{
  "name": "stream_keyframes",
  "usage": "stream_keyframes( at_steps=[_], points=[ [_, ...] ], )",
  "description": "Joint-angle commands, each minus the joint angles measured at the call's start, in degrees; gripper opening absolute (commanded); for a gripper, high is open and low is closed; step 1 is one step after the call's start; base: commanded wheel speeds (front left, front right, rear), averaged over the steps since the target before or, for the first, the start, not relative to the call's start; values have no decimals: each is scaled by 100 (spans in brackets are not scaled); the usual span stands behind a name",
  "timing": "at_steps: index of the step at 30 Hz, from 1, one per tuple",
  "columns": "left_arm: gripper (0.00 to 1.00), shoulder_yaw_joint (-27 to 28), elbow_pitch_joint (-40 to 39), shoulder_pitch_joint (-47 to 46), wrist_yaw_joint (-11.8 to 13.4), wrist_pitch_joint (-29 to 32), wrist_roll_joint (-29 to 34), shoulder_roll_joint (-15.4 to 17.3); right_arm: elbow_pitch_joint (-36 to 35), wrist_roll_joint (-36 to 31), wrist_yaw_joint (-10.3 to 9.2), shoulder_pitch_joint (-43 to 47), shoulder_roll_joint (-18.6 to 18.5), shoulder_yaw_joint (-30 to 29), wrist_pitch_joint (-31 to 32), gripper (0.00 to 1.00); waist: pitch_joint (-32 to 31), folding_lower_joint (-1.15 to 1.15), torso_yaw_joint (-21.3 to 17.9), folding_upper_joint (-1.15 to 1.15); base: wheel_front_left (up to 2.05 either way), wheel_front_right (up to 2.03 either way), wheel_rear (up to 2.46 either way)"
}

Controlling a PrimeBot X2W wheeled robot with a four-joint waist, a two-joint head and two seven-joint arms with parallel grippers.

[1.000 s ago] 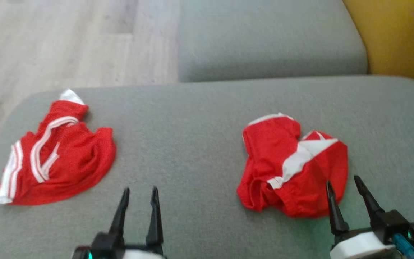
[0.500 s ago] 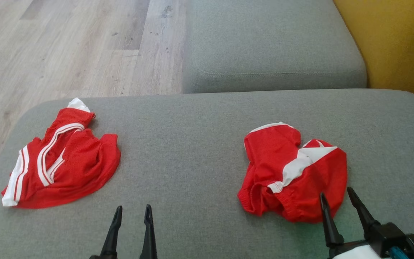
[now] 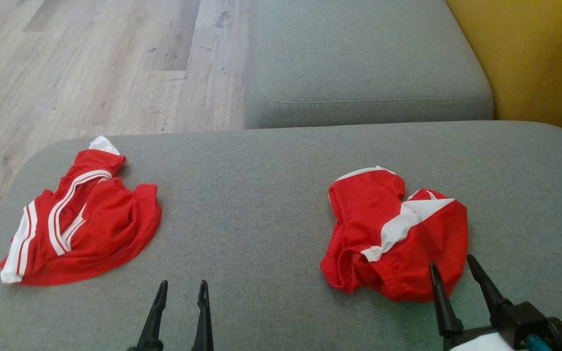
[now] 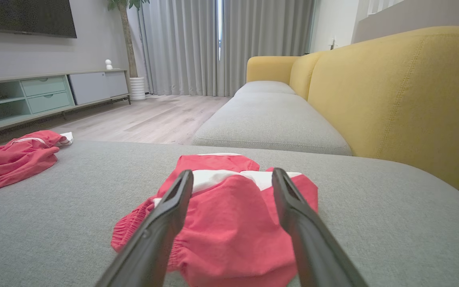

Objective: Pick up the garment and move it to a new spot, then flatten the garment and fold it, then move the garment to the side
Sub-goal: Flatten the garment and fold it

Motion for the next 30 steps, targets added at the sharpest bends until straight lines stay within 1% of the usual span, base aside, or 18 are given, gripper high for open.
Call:
stream_keyframes(
  at_steps=[1, 12, 19, 20, 23, 25, 29, 30],
  points=[
    [100, 229, -140, -213, -38, -54, 67, -82, -166, 53, -5, -180, -39, 146, -22, 100, -1, 0, 2, 0, 0, 0, 0],
    [100, 245, -116, -222, 2, -54, 154, -91, -157, 315, -5, -179, -39, 316, -22, 100, 3, 0, 2, 0, 0, 0, 0],
    [100, 163, -82, -236, -18, -54, 190, -92, -159, 334, -5, -183, -39, 379, -22, 100, 55, 0, -70, 0, 0, 0, 0],
    [100, 103, -53, -275, -69, -54, 178, -92, -174, 328, -5, -189, -39, 372, -22, 100, 81, 0, -70, 0, 0, 0, 0],
    [100, -217, 240, -524, -330, -54, 141, -92, -224, 301, -5, -186, -39, 330, -22, 100, 177, 0, -74, 0, 0, 0, 0],
    [100, -489, 477, -782, -477, -54, -3, -92, -231, 265, -5, -196, -39, 352, -22, 100, 252, 0, -112, 0, 0, 0, 0],
    [100, -1190, 983, -1401, -838, -52, -815, -92, -238, 188, -5, -274, -39, 389, -22, 100, 435, 0, -260, 0, 0, 0, 0],
    [100, -1357, 1106, -1570, -895, -37, -1045, -92, -235, 159, -5, -298, -39, 409, -22, 100, 478, 0, -319, 0, 0, 0, 0]
  ],
)
